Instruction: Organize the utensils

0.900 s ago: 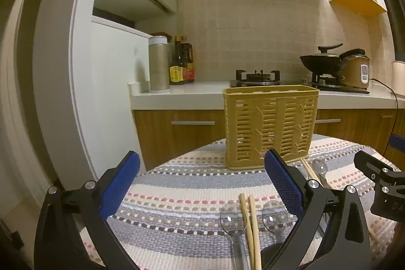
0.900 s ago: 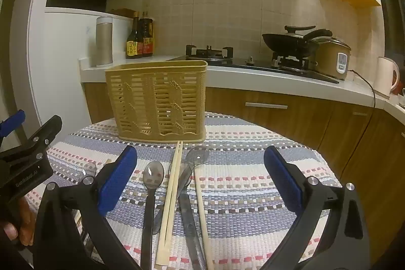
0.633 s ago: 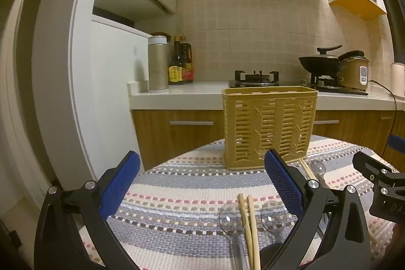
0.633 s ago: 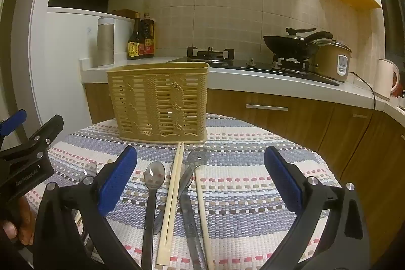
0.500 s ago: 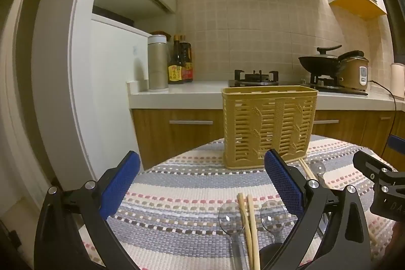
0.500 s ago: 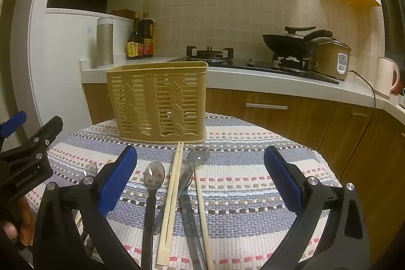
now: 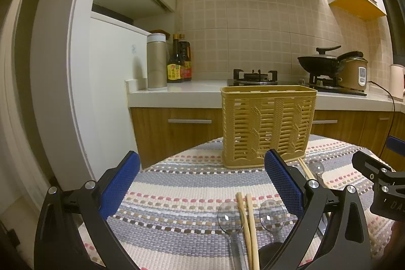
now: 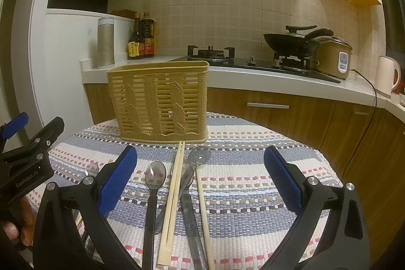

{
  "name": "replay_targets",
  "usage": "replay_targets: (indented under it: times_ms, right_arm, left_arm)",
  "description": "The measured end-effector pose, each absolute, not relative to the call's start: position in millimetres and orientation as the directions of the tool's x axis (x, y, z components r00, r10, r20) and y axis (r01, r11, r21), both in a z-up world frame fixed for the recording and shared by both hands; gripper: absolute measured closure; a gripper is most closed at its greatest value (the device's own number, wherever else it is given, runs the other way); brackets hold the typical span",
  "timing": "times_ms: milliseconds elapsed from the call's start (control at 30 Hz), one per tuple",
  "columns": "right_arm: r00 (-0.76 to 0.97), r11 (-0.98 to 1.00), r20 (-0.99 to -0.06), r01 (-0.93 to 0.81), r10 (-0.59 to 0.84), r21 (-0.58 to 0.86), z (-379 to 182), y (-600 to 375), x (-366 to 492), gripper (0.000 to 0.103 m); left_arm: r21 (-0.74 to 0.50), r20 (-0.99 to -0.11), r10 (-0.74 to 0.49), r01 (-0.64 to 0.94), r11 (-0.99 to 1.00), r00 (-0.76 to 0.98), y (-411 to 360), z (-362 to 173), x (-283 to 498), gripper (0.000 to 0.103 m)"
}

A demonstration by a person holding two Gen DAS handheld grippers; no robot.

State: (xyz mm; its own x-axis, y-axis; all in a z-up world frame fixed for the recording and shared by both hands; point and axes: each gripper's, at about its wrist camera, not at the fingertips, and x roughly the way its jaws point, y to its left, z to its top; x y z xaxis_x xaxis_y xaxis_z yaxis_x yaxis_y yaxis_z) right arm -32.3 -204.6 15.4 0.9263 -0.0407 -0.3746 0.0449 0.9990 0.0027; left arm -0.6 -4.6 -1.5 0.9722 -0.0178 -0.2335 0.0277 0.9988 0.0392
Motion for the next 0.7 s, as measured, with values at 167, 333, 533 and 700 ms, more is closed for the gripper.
replay_targets:
  times_ms: [167, 333, 533, 700]
  right_arm:
    - [0.925, 0.999, -0.378, 0.047, -0.039, 0.012, 15.5, -205.1, -32.6, 0.008]
    - [0.925, 0.999, -0.379, 0.046, -0.038, 0.014, 15.3, -205.8, -32.3, 0.008]
    - [0.925, 0.999, -0.379, 0.046, -0.038, 0.014, 14.8, -205.8, -32.0, 0.008]
    - [0.924, 0.999, -0.38, 0.046, -0.037, 0.014, 14.8, -206.0, -31.7, 0.008]
  left_arm:
    - [0.036, -0.233, -0.02, 0.03, 0.999, 0.972, -4.6, -2.6, -1.9, 0.007]
    - [0.035, -0.235, -0.021, 0.03, 0.999, 0.972, -4.3, -2.3, -1.4, 0.007]
    - [0.034, -0.235, -0.021, 0.03, 0.999, 0.972, -3.8, -2.3, -1.2, 0.007]
    - [0.034, -0.235, -0.023, 0.031, 0.999, 0.972, -4.3, -3.1, -2.1, 0.007]
